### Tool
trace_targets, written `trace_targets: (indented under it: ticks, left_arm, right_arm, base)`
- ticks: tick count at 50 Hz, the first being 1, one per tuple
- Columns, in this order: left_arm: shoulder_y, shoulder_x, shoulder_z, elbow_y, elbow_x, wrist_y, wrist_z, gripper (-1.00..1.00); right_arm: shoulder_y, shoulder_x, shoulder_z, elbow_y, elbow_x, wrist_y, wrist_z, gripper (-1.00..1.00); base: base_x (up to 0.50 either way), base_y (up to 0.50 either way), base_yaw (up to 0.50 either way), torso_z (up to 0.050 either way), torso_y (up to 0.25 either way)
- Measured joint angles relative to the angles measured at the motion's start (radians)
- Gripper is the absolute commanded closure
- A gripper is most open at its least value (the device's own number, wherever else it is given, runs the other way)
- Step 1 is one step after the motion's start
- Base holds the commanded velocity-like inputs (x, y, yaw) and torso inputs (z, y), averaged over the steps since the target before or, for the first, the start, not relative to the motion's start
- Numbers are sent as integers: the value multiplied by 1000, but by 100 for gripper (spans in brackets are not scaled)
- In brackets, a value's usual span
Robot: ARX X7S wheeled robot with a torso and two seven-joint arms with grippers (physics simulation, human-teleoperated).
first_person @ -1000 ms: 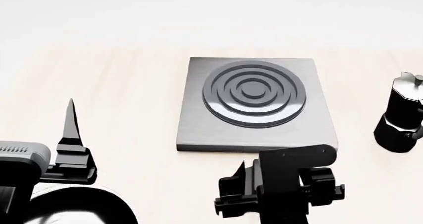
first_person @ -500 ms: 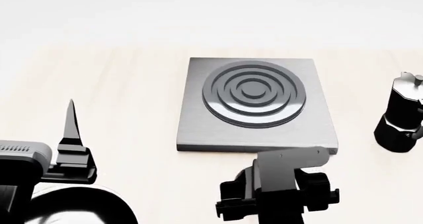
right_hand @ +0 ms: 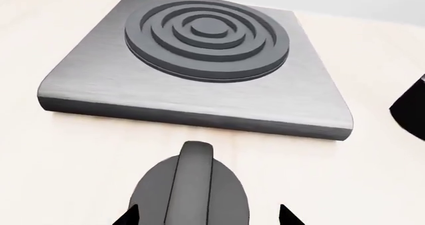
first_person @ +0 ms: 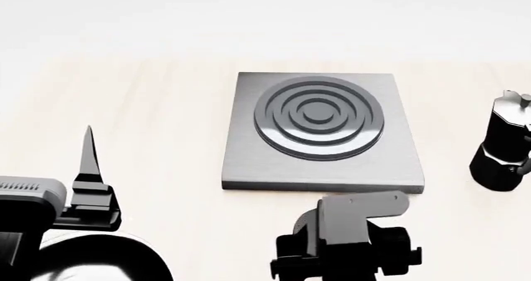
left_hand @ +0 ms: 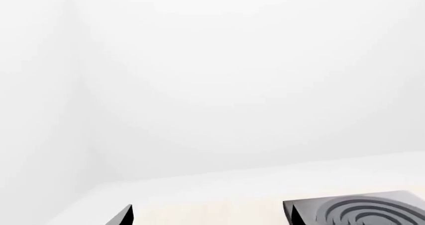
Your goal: Turn on the stove.
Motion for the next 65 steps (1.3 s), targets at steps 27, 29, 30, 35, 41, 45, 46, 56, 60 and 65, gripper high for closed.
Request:
trace_targets:
  ticks: [27, 29, 30, 35, 41, 45, 46, 56, 60, 65]
  left_arm:
    - [-5, -10, 14, -8, 1, 3, -14, -100]
    - [-5, -11, 14, -8, 0, 4, -15, -100]
    - [-5, -11, 14, -8, 0, 3, -16, -100]
    - [-5, -13, 15, -5, -2, 1, -18, -100]
    - [-4, -15, 16, -4, -4, 1, -20, -100]
    - [-4, -15, 17, -4, -6, 1, -22, -100]
    - [-4, -16, 17, -5, -6, 1, -22, -100]
    - [-5, -18, 19, -8, -10, 3, -26, -100]
    - [-6, -18, 20, -9, -11, 2, -27, -100]
    - [-7, -20, 21, -10, -13, 2, -29, -100]
  right_arm:
    - [14, -12, -5, 75, 21, -25, 0, -100]
    - [15, -13, -6, 81, 22, -27, 0, -100]
    - [15, -13, -6, 83, 23, -28, 0, -100]
    - [17, -14, -7, 93, 25, -32, 2, -100]
    - [19, -14, -9, 113, 28, -43, 2, -100]
    - [21, -15, -10, 130, 29, -52, 1, -100]
    - [22, -15, -10, 134, 29, -55, 1, -100]
    - [26, -15, -14, 169, 31, -78, -1, -100]
    - [28, -15, -15, 181, 31, -87, 0, -100]
    - [27, -13, -15, 184, 33, -93, 6, -100]
  base:
    - [0, 0, 0, 0, 0]
    - [0, 0, 0, 0, 0]
    - [0, 0, 0, 0, 0]
    - [0, 0, 0, 0, 0]
    - [0, 0, 0, 0, 0]
    - [0, 0, 0, 0, 0]
    - [0, 0, 0, 0, 0]
    - [0, 0, 0, 0, 0]
    - [0, 0, 0, 0, 0]
    - [0, 0, 0, 0, 0]
